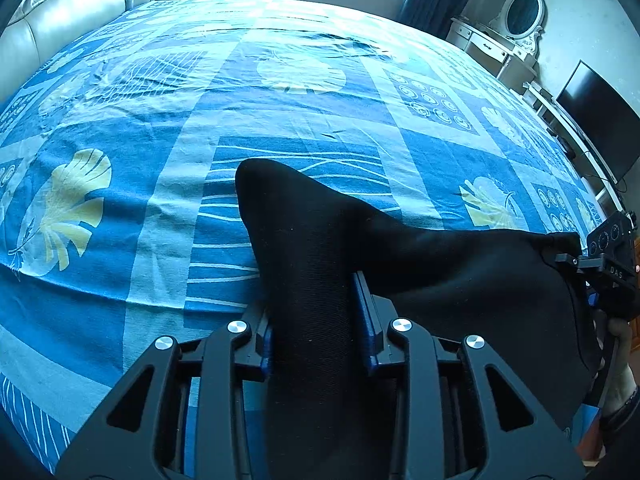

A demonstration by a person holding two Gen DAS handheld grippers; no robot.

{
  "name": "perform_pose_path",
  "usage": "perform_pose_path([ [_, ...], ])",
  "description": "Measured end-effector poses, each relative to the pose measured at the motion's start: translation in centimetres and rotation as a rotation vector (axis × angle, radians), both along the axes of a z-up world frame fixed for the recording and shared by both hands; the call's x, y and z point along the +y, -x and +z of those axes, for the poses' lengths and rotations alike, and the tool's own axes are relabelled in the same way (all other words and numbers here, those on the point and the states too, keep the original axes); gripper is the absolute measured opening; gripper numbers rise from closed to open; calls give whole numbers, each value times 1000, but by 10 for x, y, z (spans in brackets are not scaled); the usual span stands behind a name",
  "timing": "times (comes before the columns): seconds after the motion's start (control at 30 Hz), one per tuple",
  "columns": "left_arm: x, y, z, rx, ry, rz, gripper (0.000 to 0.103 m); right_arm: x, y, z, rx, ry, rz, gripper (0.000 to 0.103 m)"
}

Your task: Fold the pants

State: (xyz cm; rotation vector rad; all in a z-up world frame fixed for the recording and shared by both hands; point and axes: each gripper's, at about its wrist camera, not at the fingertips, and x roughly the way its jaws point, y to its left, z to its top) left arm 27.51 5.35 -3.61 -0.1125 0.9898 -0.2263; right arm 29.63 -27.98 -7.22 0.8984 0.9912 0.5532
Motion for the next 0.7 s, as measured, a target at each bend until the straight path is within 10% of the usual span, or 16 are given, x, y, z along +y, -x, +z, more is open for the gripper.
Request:
perform_pose_path([
  [0.17,6,3,8,-5,-19,23,62,-4,6,4,20,-33,-6,50],
  [0.7,67,126,7,116,386,30,79,-63,121,24,74,-10,-85,73],
])
